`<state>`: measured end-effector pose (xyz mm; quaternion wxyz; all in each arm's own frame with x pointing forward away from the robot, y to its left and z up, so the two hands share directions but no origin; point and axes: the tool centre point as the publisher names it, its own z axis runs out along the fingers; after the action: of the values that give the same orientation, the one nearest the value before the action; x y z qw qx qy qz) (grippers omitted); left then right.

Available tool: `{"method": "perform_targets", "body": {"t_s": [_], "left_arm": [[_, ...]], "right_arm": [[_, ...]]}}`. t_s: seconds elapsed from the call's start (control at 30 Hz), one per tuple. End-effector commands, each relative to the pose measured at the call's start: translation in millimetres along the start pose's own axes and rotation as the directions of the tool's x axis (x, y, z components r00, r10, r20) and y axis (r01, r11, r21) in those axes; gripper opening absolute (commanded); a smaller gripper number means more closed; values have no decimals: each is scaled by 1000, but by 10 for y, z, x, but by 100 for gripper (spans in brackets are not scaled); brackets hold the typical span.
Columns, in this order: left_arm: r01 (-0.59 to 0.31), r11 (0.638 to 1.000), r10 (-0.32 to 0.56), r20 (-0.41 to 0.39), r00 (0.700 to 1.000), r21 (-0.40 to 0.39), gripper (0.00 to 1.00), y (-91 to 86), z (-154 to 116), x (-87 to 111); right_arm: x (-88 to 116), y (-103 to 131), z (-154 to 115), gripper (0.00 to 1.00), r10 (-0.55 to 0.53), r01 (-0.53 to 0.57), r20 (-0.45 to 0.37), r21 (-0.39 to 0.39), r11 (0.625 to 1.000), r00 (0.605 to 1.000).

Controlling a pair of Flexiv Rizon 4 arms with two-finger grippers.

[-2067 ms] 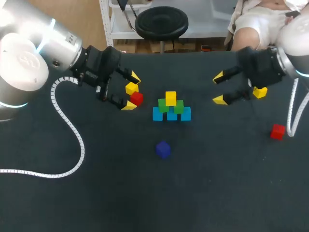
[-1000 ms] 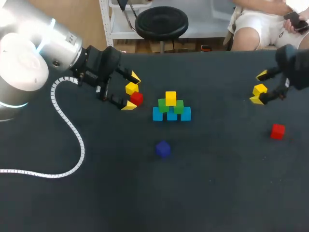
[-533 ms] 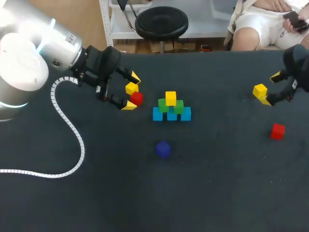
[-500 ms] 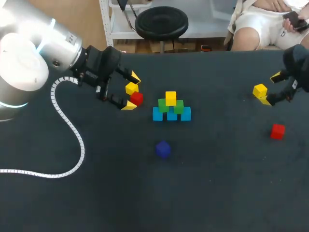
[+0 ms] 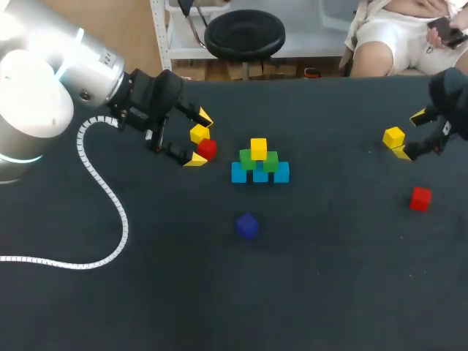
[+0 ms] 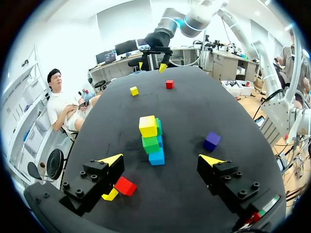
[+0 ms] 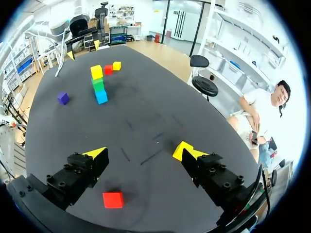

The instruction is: Place the blue cubes, place green cubes on the blue cubes, place the yellow cubes on the green cubes, then place the red cubes on the yellow cubes, and place purple cube on the red cubes.

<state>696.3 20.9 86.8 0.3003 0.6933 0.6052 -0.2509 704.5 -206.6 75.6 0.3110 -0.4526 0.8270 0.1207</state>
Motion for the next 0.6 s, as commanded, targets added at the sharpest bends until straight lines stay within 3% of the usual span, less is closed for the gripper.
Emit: {"method": "perform_targets", "body": {"t_s": [0.03, 0.43, 0.6], "left_arm": [[2, 1000, -2, -6, 1000, 5, 100, 21, 3, -7], [2, 1000, -2, -6, 1000, 5, 100, 21, 3, -7], [2, 1000, -2, -6, 1000, 5, 100, 21, 3, -7]], "right_arm": [[-5, -70, 27, 100, 18, -17, -27, 16, 1000, 999], [-107, -470, 129, 100, 133, -126, -137, 57, 990, 982], [37, -481, 212, 100, 215, -201, -201, 87, 976, 956]]}}
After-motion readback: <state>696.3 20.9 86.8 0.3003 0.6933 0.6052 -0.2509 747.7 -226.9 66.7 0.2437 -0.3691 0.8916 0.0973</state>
